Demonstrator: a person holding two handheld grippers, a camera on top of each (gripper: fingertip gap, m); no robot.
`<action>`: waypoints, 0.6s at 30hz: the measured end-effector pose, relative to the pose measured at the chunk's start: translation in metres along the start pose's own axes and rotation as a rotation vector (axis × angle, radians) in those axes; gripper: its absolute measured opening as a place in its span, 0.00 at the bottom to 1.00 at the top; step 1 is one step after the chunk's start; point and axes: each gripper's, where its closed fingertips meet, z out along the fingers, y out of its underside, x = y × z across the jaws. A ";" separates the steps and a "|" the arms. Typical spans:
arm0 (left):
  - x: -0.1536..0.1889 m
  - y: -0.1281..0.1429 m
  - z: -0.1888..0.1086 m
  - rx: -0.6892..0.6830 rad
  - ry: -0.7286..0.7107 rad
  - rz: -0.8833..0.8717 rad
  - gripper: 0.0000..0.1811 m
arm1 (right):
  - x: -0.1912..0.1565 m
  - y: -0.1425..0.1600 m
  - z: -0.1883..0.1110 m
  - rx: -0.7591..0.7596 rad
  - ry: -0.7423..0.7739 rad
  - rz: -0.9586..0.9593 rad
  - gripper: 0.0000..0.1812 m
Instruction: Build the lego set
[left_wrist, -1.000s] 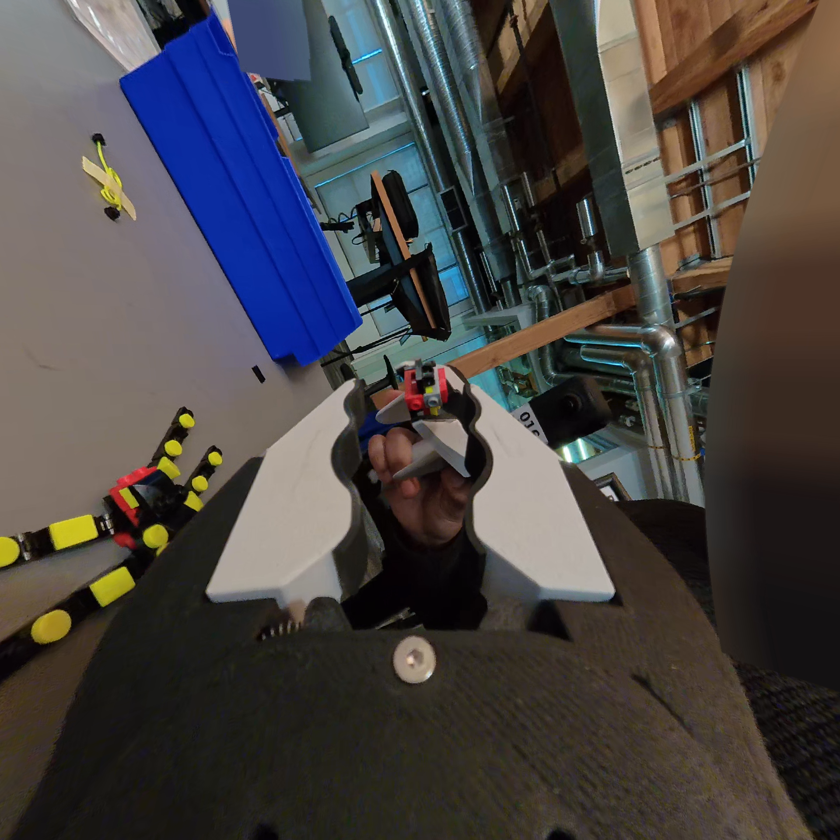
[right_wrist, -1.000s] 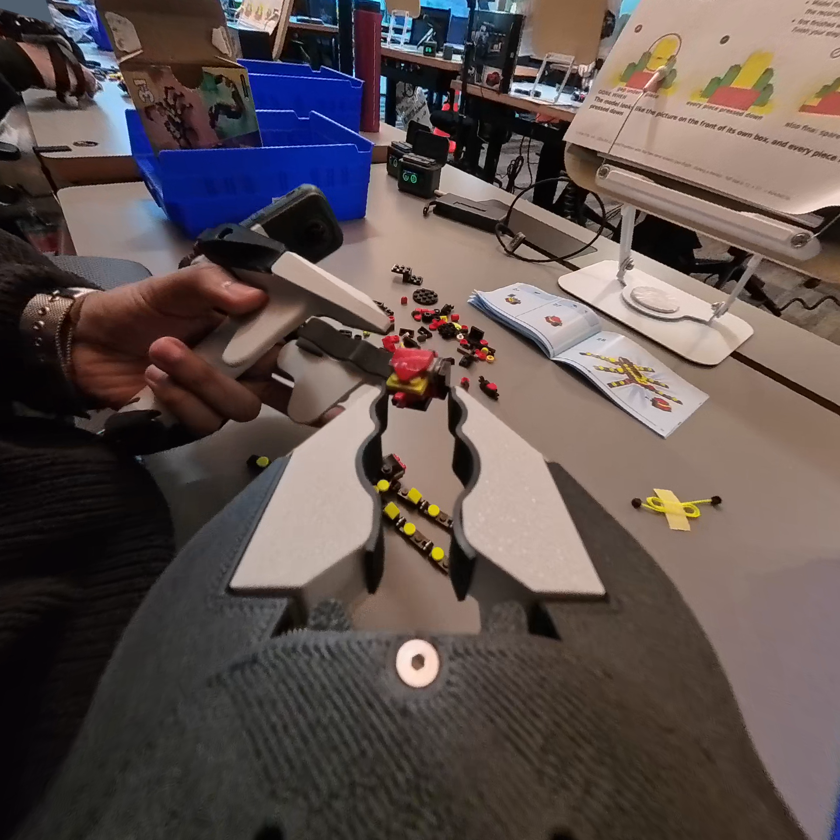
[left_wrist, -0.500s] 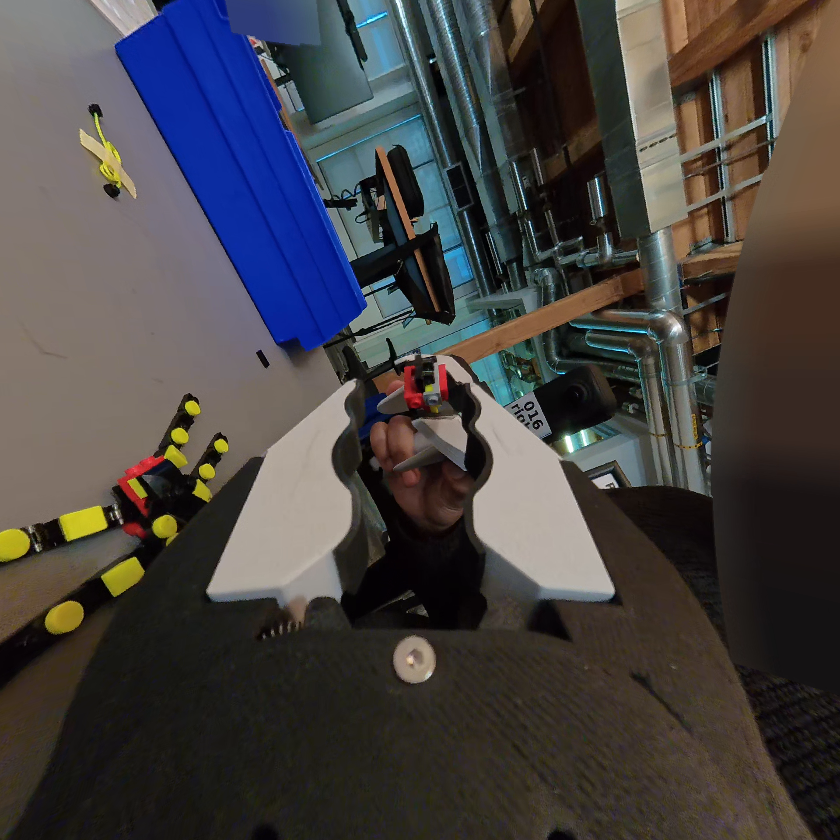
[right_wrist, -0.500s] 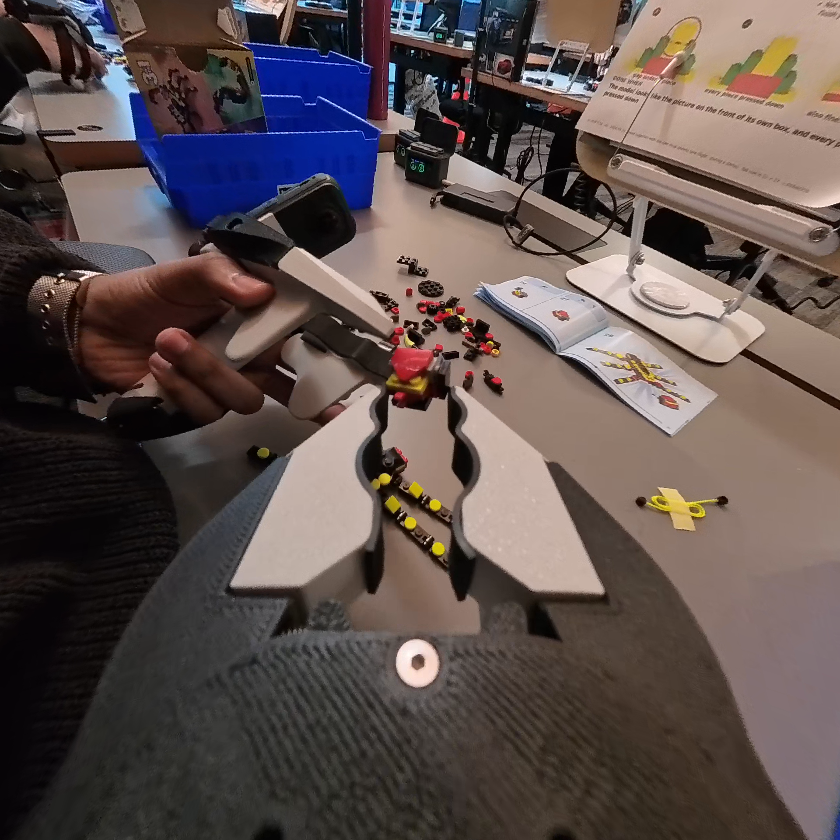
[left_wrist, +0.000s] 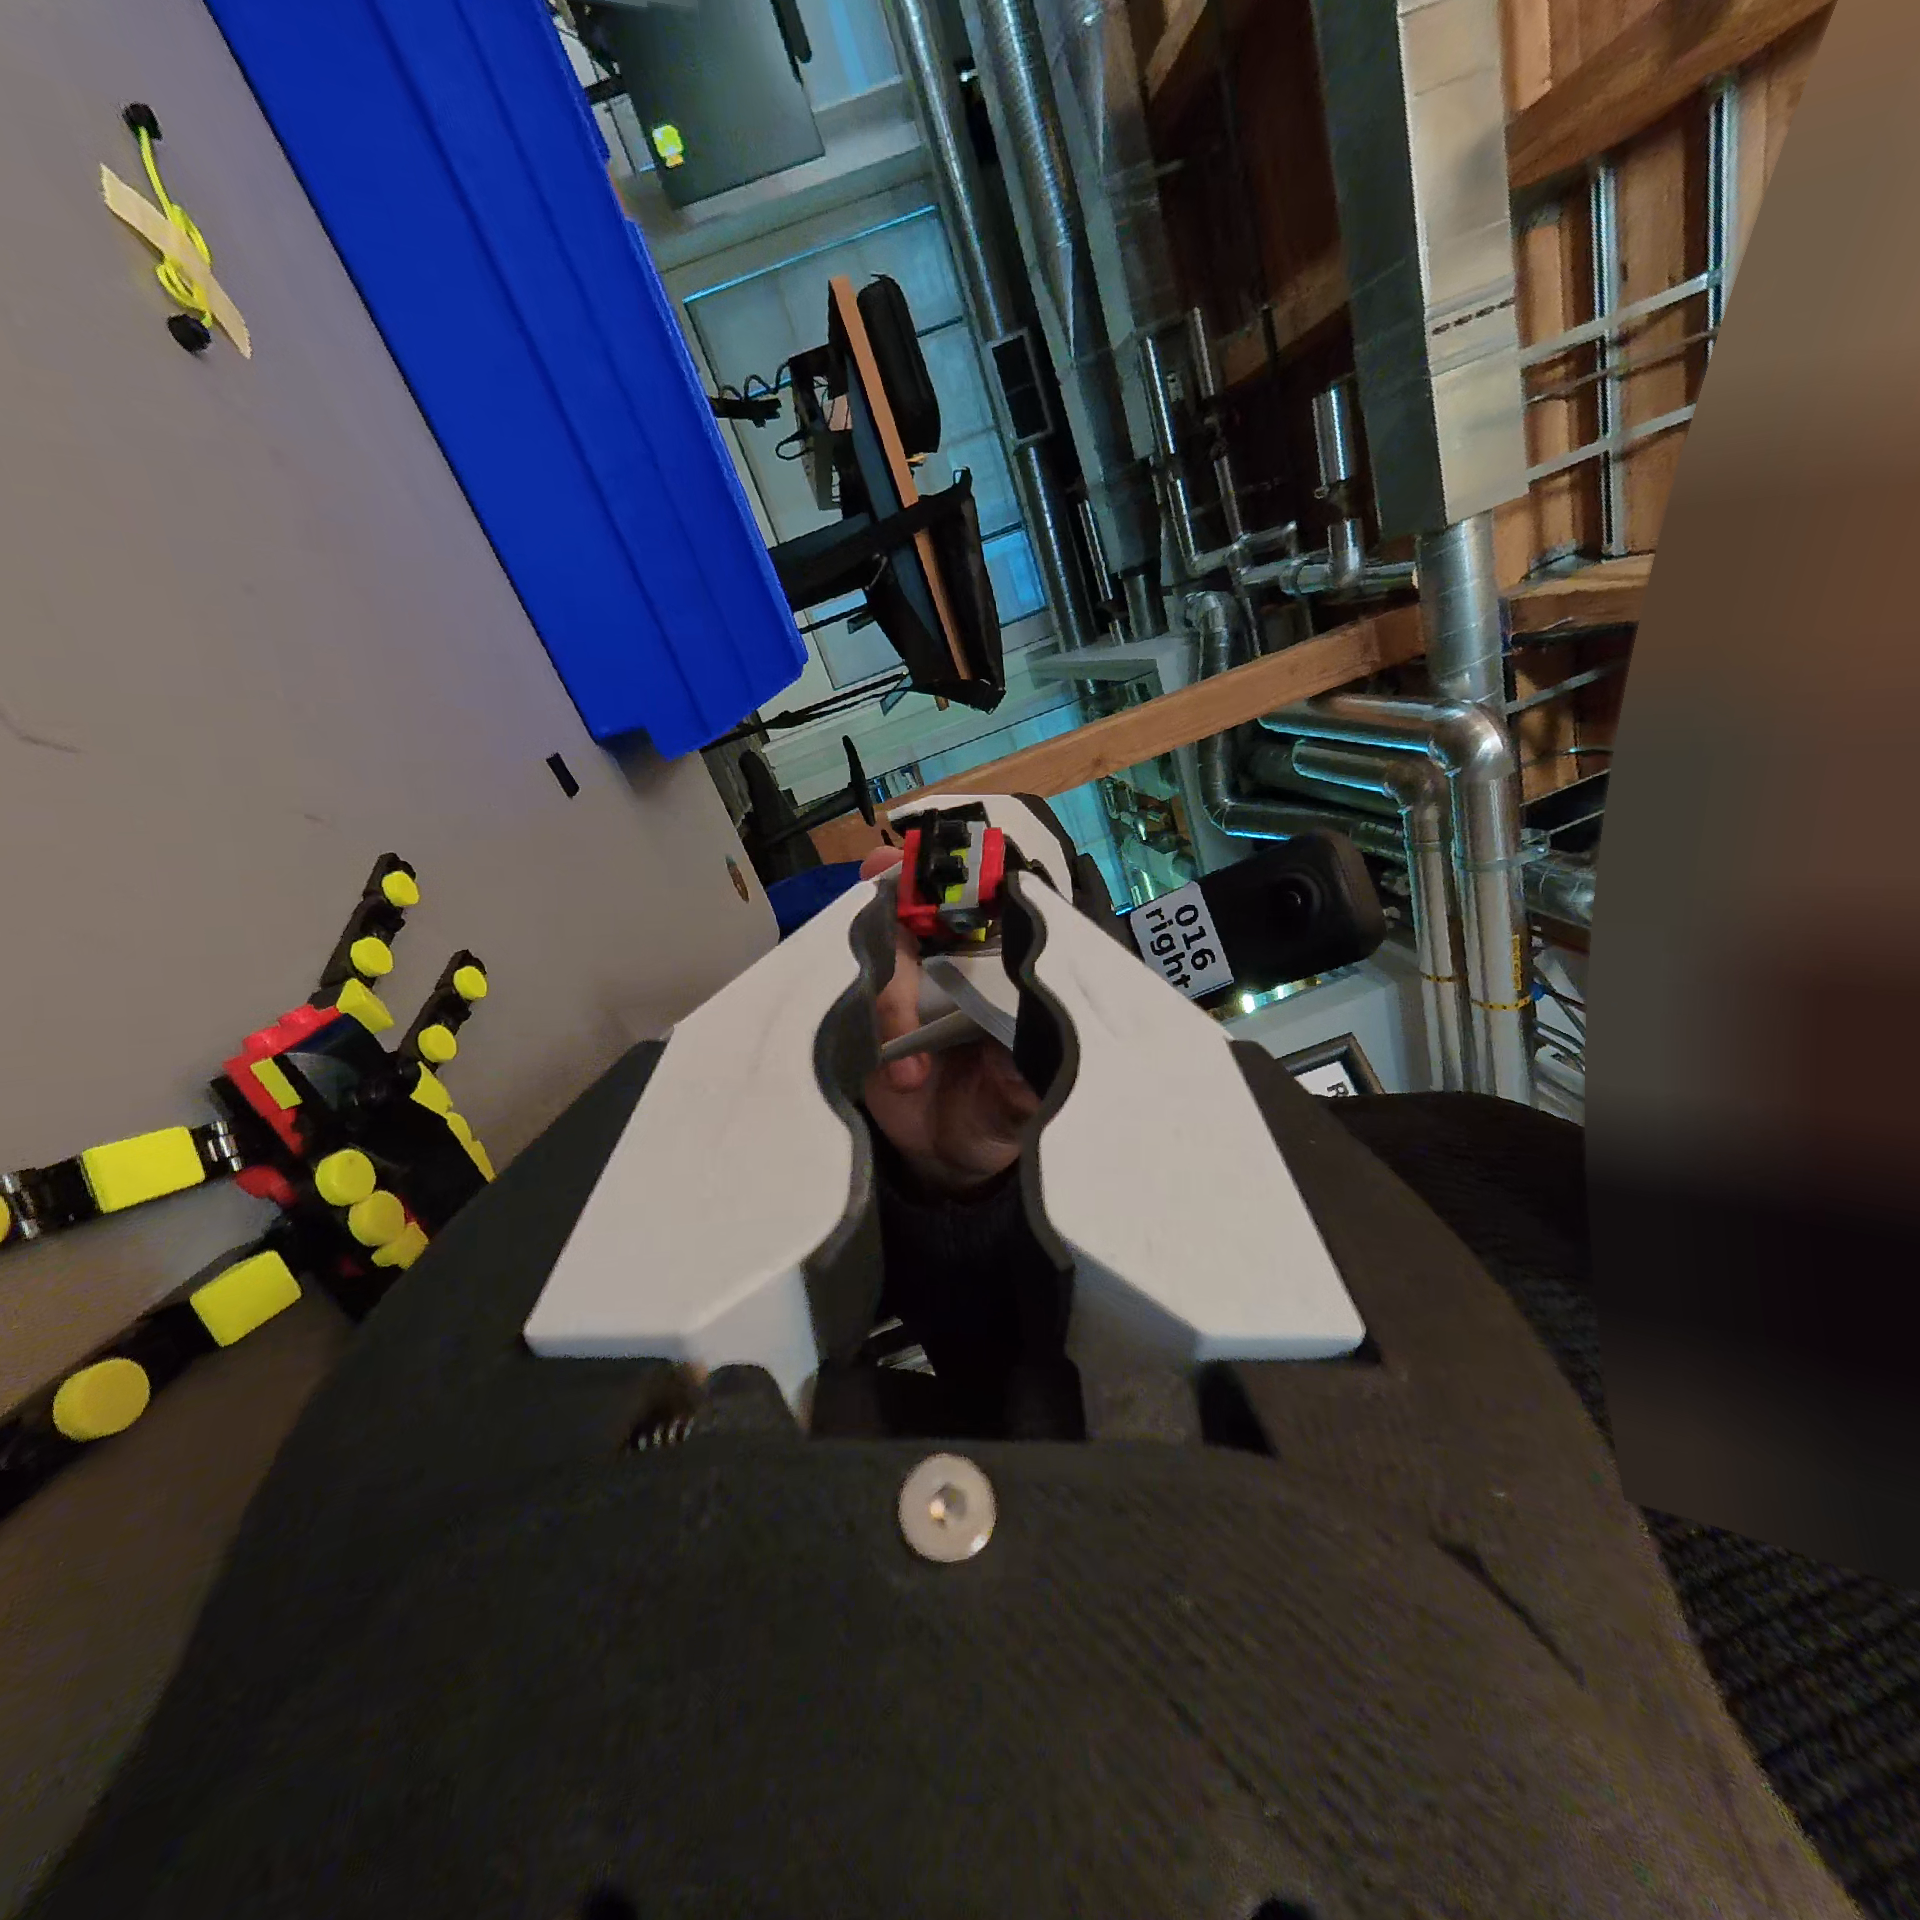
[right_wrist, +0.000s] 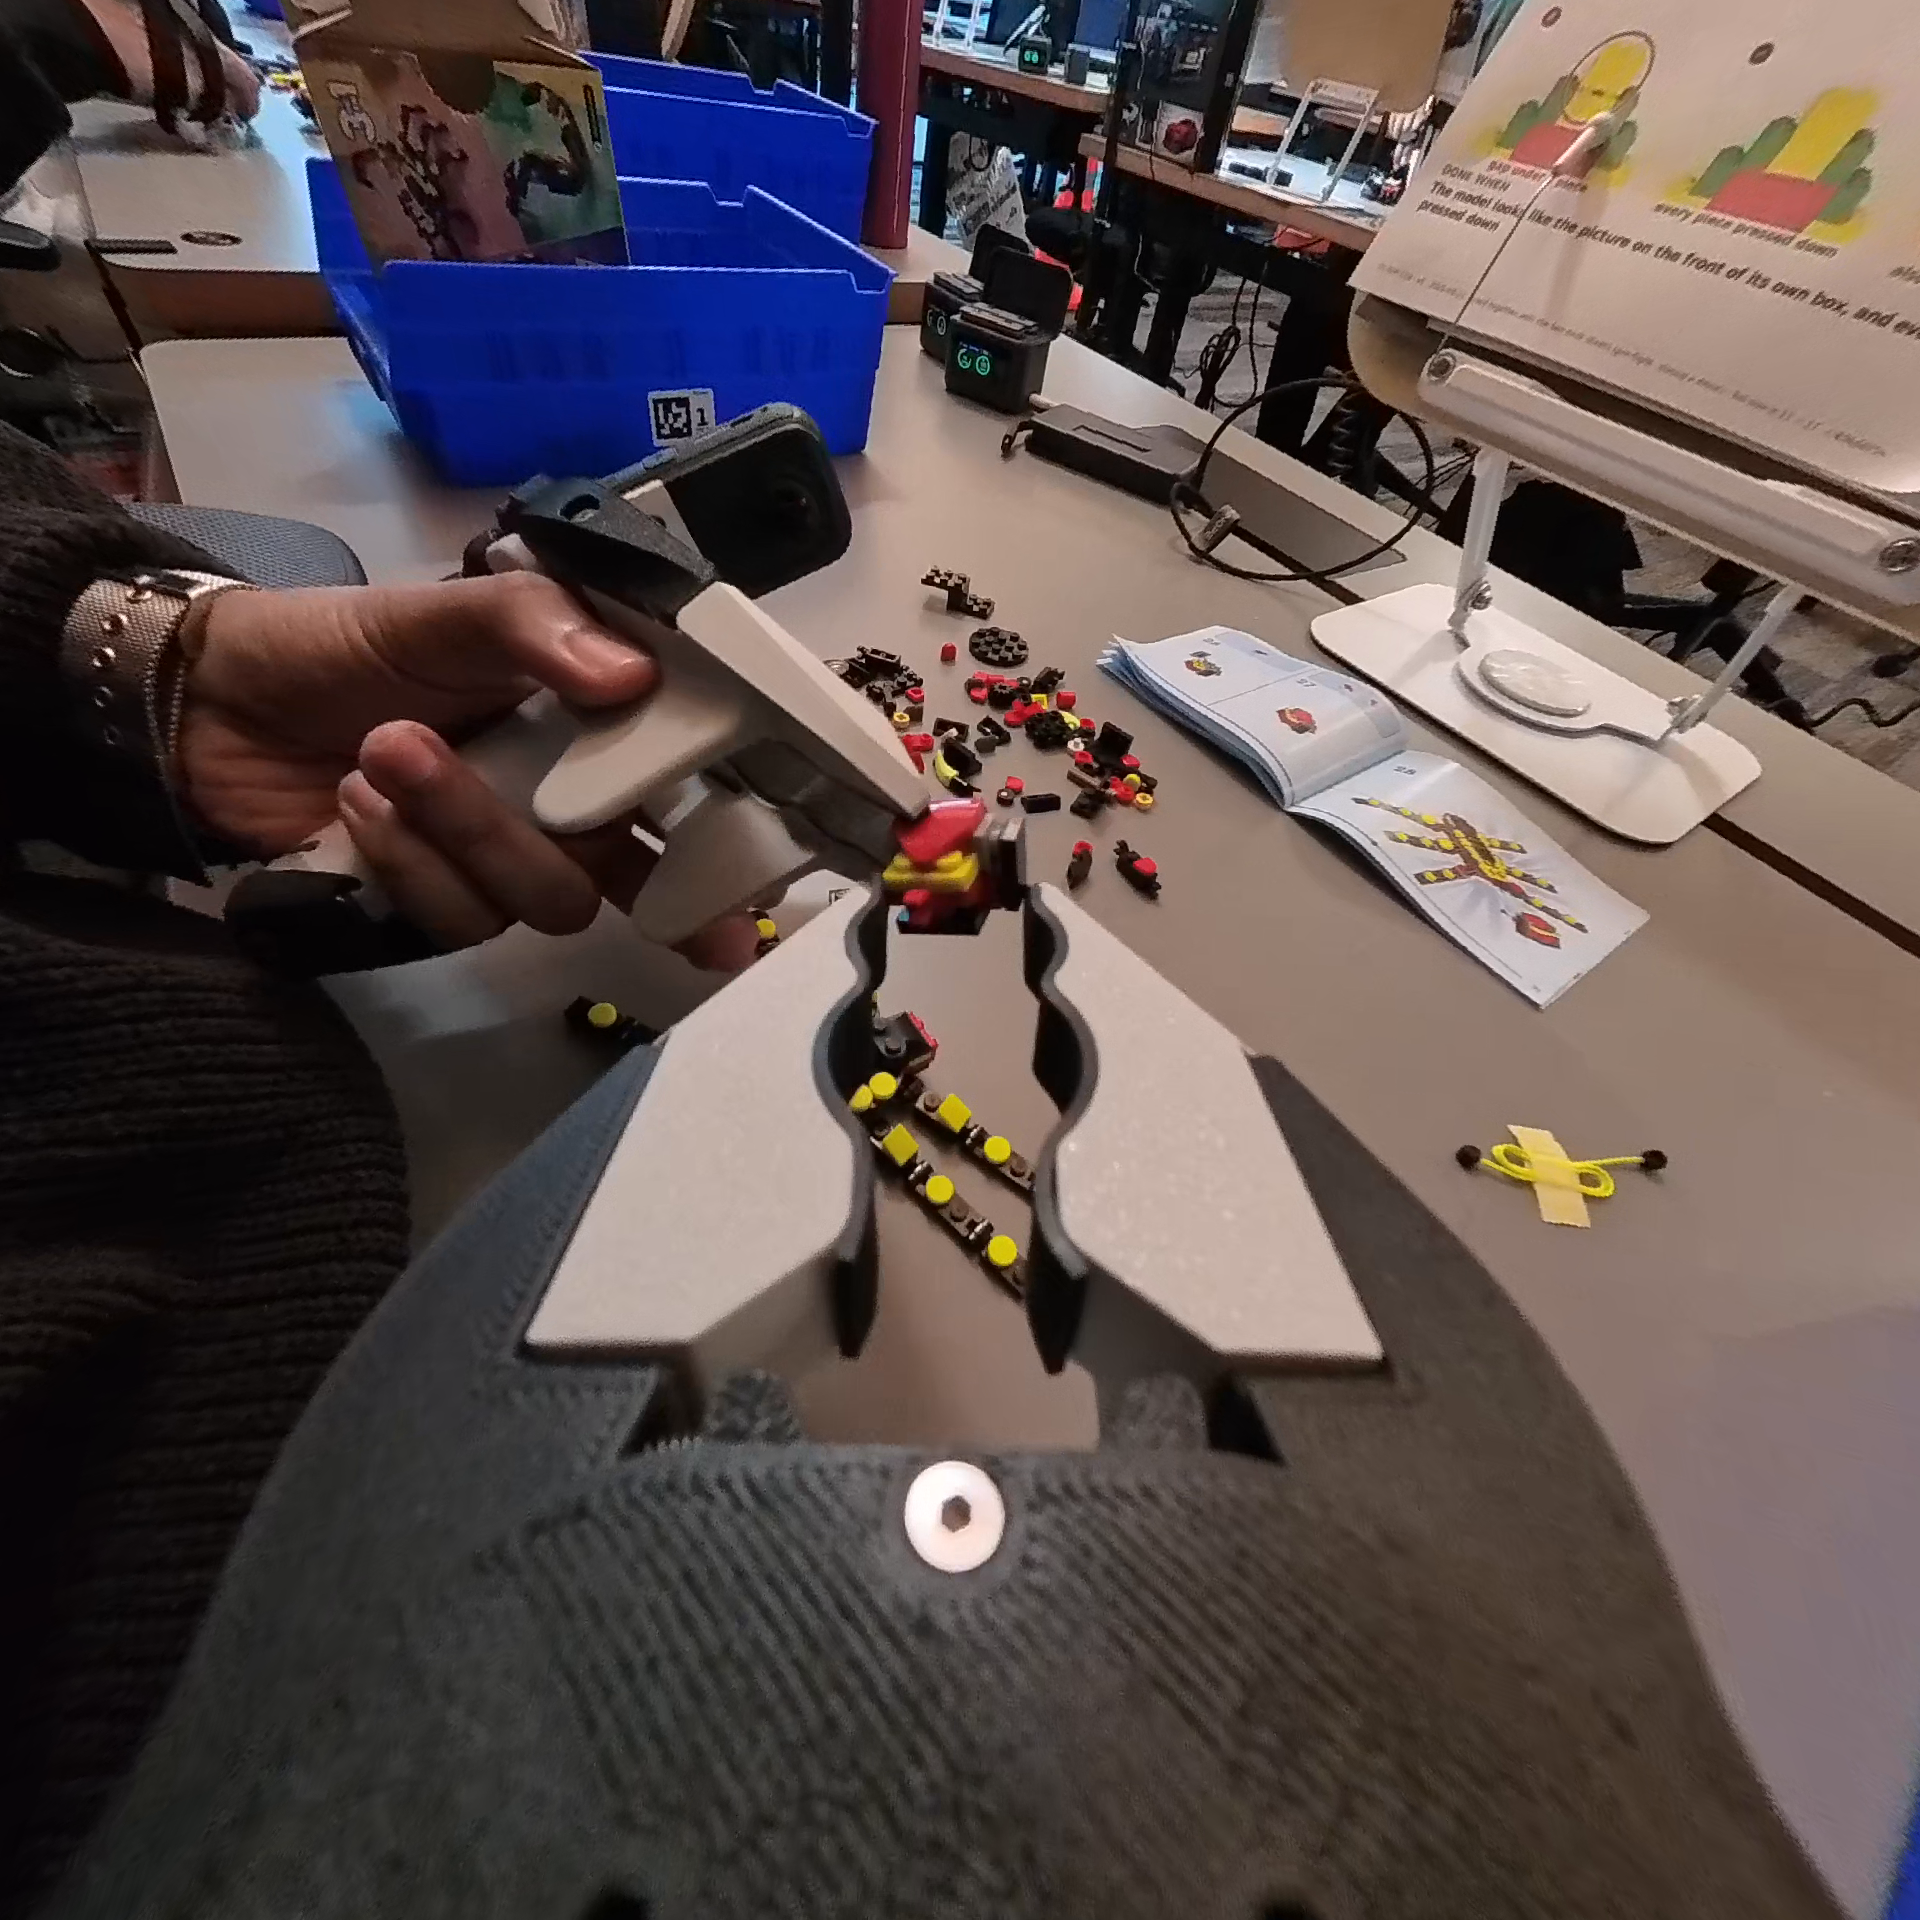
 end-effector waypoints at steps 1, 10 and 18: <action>0.000 0.000 0.000 0.001 0.000 -0.003 0.09 | 0.000 0.000 0.000 0.000 0.001 -0.001 0.13; -0.002 0.000 0.000 0.006 0.005 -0.040 0.09 | 0.001 0.002 0.001 -0.006 0.008 -0.011 0.13; -0.002 0.000 0.000 0.004 0.006 -0.047 0.09 | 0.001 0.002 0.001 -0.008 0.007 -0.012 0.13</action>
